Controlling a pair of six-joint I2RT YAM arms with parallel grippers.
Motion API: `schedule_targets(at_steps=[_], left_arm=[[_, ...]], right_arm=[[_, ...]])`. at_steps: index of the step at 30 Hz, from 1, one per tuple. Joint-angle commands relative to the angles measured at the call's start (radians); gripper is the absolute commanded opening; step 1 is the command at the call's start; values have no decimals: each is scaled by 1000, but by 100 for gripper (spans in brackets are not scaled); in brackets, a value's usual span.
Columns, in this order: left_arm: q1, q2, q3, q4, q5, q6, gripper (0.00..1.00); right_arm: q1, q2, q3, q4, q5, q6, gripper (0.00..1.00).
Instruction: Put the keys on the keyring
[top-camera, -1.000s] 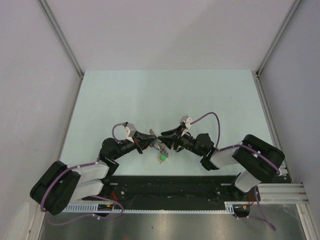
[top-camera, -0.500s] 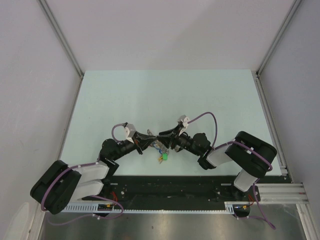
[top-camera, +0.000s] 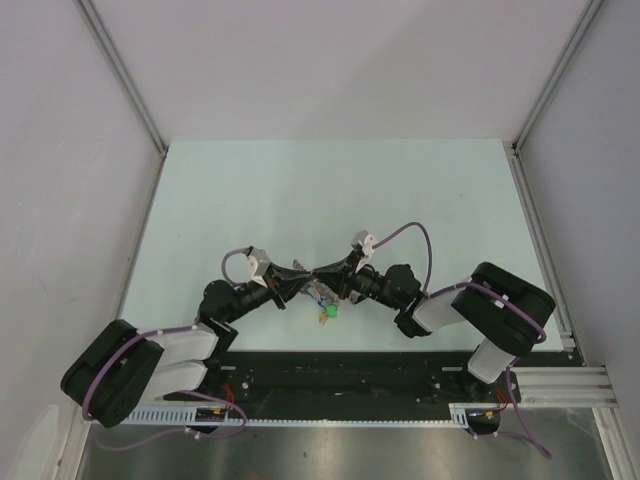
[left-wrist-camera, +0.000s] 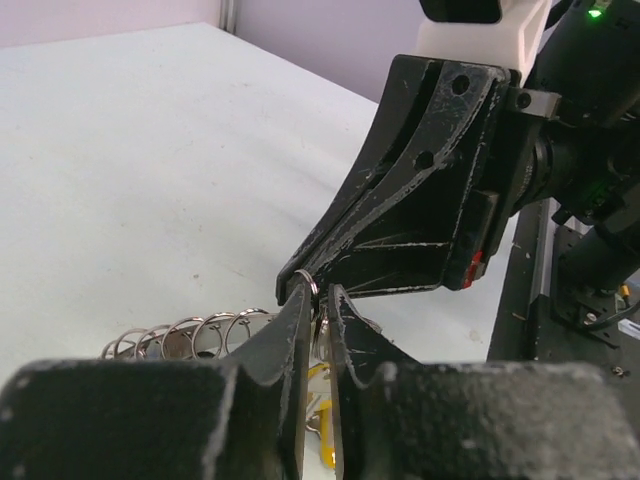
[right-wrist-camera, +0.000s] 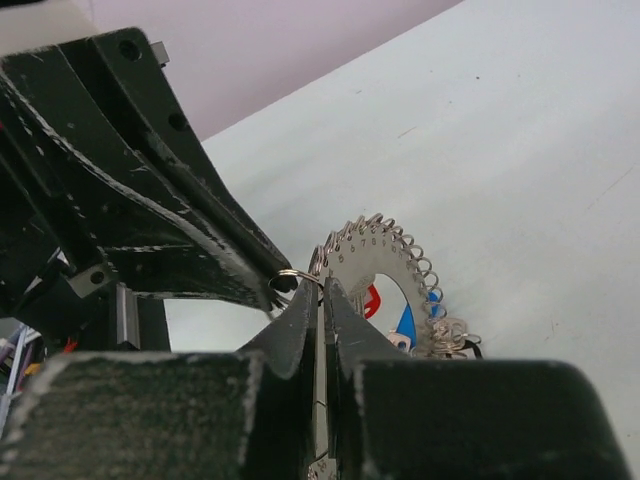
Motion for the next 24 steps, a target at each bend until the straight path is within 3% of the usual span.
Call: schedule_targets(at_steps=[1,2,5,14,18,22,24], left_arm=[[-15,-89,0,5,-45,-1,23],[-17,-134,4,-85,-63,8,33],[-17,-214,35,-295,-142,51,44],[-15,-438,135,-726,-347,128,61],[-15,-473,136,-767,-381,122,64],[-17,-472,124,-758,-383,105,65],[-15,-470,113,-748,-381,99,67]], right_arm=[[-17,-93,45,43,-54,-173,0],[-17,-116,55,-14,-62,-207,0],[-16,-199,109,-238,-76,-357,0],[15,-292,360,-891,-42,-753,0],[52,-270,506,-1181,77,-949,0],[98,-236,606,-1317,208,-1064,0],[144,-194,658,-1419,364,-1104,0]])
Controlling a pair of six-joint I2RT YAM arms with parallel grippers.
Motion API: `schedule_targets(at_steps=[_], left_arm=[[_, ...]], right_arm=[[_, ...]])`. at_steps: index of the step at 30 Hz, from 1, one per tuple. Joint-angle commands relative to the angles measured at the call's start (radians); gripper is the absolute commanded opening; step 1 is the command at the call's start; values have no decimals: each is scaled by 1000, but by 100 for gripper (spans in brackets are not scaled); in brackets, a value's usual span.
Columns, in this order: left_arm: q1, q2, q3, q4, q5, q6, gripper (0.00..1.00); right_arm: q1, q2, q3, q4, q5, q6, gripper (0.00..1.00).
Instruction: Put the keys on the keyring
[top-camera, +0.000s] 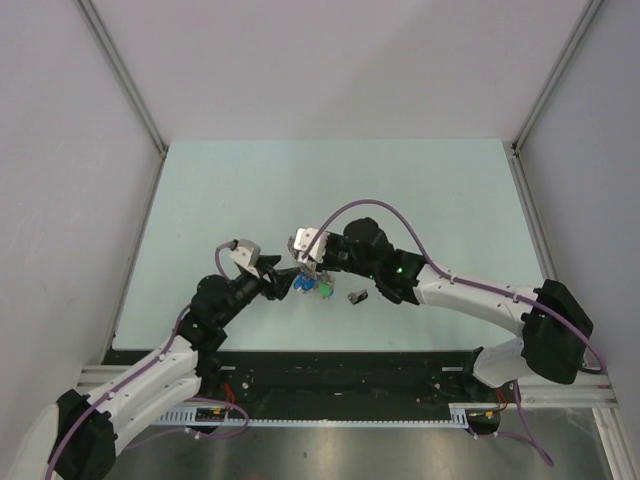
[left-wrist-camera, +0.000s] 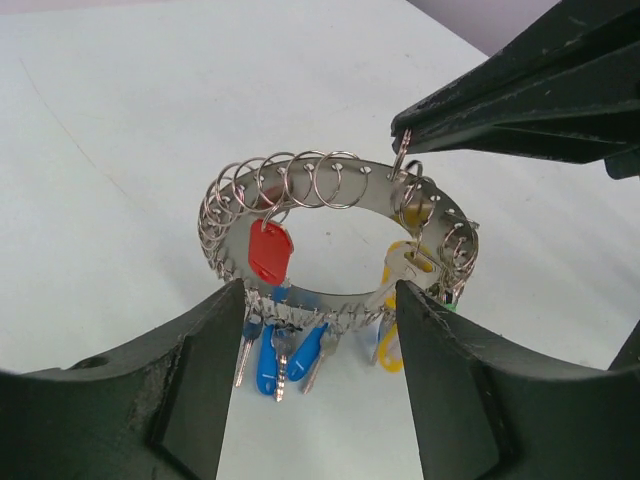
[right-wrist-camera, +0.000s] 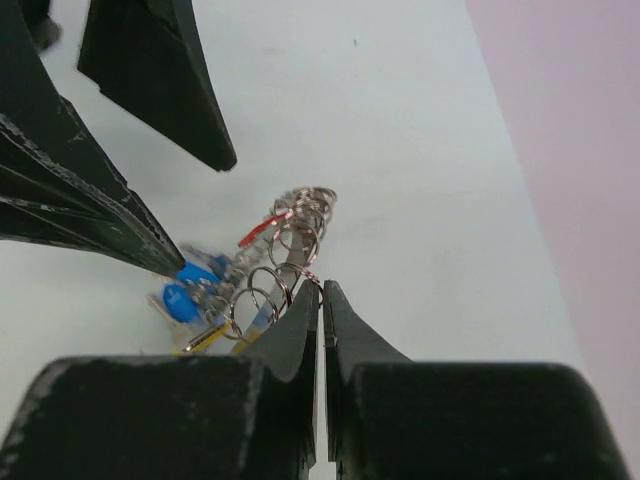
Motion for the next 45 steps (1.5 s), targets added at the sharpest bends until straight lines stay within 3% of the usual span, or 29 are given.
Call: schedule_targets(at_steps=[1,4,10,16,27,37,45], left_arm=[[-4,-7,5,5,-26,-1,68],[-4,-4,-9,40,-11,4,68],[-4,55,-33,165,114,36,68],[-4,151,-70,354,185,65,59],[-4,252,-43,478,328,171,47],[-4,327,-61,607,382,188,48],[-4,306,-121,687,372,204,56]], right_arm=[[70,58,120,-226,278,-195,0],[126,85,119,-239,399,-182,0],[156,110,116,-250,363,-150,0],[160,57,70,-233,307,-139,0],[160,3,24,-205,267,-136,0],[154,-43,-18,-164,215,-131,0],[116,-83,-48,-145,165,-120,0]])
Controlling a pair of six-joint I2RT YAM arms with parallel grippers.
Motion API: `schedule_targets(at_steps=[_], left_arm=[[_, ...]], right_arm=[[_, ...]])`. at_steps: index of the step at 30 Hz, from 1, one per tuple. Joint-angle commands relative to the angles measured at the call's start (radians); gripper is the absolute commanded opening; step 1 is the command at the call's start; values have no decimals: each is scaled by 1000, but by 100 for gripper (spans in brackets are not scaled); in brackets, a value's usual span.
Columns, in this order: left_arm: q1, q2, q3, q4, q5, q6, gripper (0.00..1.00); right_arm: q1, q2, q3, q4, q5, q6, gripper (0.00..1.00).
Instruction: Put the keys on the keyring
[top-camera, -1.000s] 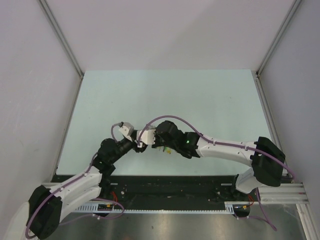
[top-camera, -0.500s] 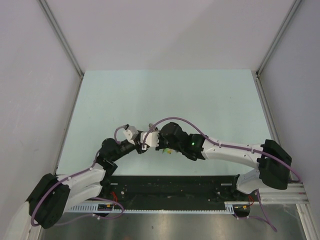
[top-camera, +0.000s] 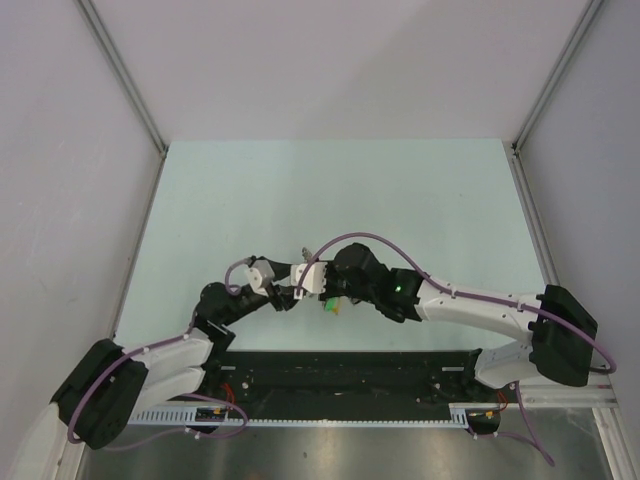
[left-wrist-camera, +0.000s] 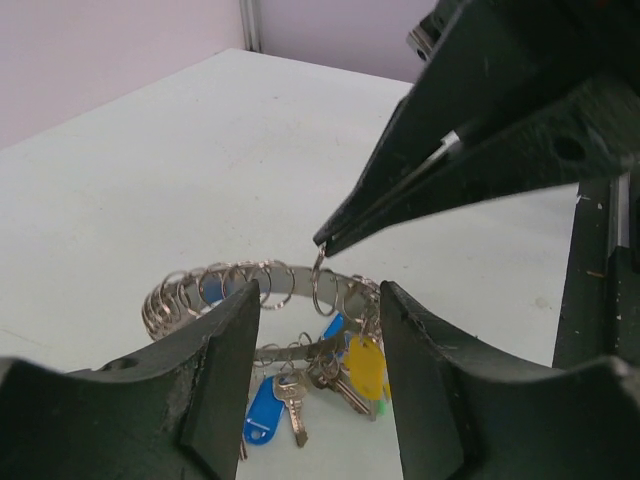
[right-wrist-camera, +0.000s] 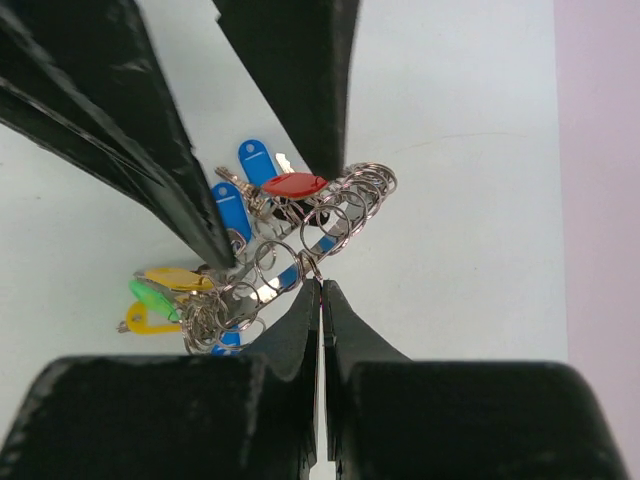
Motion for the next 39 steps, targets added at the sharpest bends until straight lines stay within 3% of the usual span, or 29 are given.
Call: schedule_targets(at_steps=[1,10,15,32,39], left_arm=[[-3,-19,-10,81,30,51,56],[-3,-18,82,-66,94,143,47],[-4,11,110,-94,115,194,33],[-3,96,186,-195,172,275,31],[-3,103,206,-233,180,286,20]], right_arm=[[-17,-55,-8,66,-36,12,0],[-20,-60,-14,68,-48,10,0],[-20,-64,-16,68,-51,10,0],[-15,-57,-14,68,-65,7,0],[-12,-55,-16,68,-68,4,0]])
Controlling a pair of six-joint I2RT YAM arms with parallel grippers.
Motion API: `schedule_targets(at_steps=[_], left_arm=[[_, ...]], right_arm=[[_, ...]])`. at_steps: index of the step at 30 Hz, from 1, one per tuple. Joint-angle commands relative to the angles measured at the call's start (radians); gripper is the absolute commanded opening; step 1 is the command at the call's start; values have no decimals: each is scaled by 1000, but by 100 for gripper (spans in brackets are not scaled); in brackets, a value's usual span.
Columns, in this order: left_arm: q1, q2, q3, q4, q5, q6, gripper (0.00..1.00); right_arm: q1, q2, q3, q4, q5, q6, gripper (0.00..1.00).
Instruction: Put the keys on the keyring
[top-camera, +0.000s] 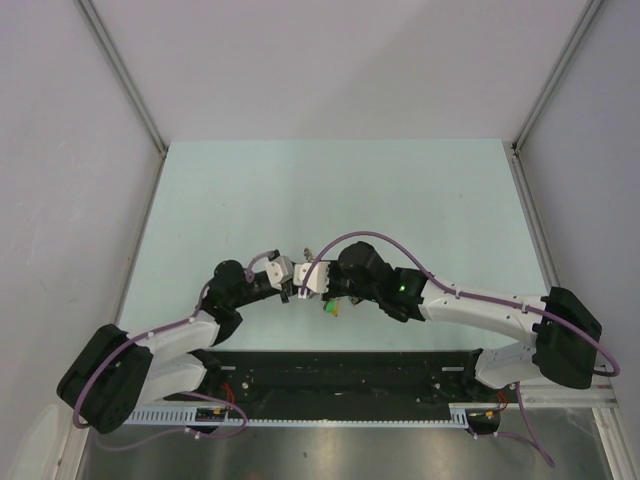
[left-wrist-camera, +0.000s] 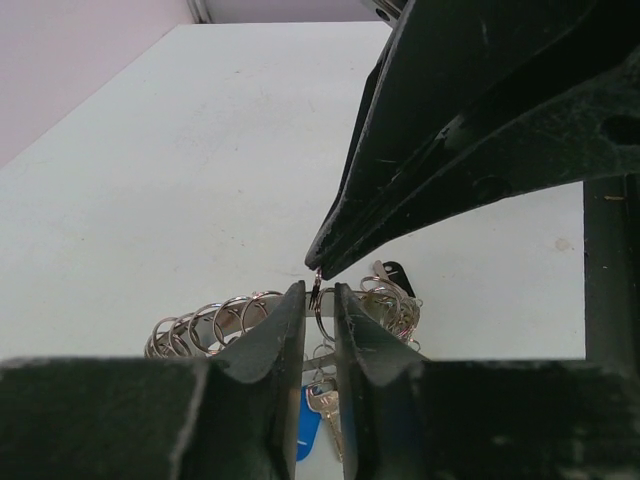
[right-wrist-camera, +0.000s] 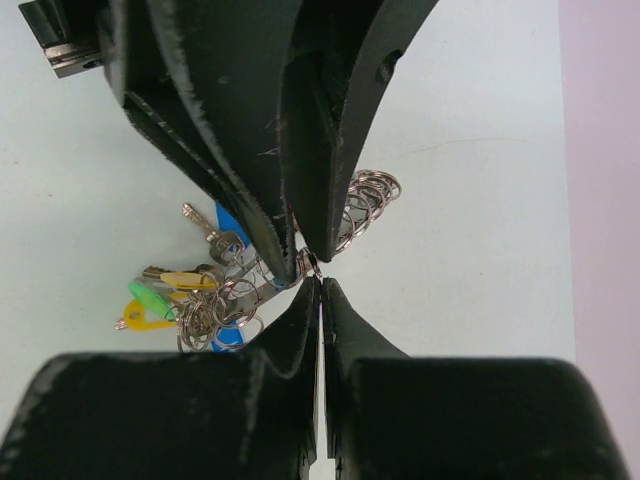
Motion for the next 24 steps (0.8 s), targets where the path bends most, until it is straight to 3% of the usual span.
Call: schedule_targets(at_steps=[1,8,10,13,16,17,18,24], left_arm=[[-3,12,52,-20,31,50,19],[-3,15,68,-55,19,54,9],[-3,15,72,-66,15,56,0],[-3,18,68,-55,-4,32,1],[-3,15,1,46,-60,-36,0],[-3,15,-15,108,-70,-56,0],[-3,15,-27,135,-86,-86,1],[-3,87,-109,409,-141,-223,0]], right_arm=[[7,-29,4,60,-13,2,0],[11,-29,5,60,-23,2,0],[14,-29,5,62,-23,3,0],[9,-42,4,60,-25,43,0],[-20,-78,5,91,-48,90,20],[-40,-107,4,88,-93,122,37],[-51,-121,1,88,-101,141,43],[-207,-262,-11,86,-206,380,53]])
